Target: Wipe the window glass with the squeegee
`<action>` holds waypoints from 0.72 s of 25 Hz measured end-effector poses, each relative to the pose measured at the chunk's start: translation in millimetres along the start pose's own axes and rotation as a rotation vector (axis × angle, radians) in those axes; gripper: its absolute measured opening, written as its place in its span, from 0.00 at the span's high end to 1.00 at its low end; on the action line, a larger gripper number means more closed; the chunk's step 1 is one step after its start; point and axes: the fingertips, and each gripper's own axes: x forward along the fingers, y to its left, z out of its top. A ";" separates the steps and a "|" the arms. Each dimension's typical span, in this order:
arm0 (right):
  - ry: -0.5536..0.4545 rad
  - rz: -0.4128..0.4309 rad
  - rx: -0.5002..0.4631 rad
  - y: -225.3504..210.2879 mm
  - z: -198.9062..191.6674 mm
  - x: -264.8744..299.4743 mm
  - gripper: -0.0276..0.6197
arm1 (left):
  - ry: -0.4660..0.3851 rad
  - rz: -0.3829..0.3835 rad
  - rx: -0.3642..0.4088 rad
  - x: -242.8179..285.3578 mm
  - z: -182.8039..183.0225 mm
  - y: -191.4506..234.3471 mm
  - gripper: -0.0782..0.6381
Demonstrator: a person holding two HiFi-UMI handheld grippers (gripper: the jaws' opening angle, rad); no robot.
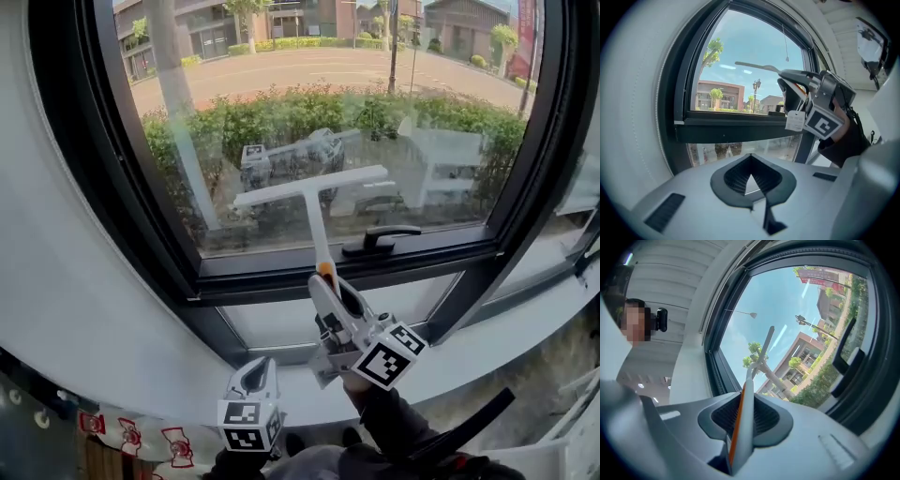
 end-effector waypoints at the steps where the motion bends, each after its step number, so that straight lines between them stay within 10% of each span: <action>1: -0.014 0.021 -0.004 8.3 4.5 9.1 0.84 | -0.007 0.000 0.004 -0.5 2.8 3.8 0.89; 18: -0.147 0.256 -0.037 101.1 56.1 136.1 0.84 | -0.039 -0.011 -0.010 1.0 19.3 40.6 0.89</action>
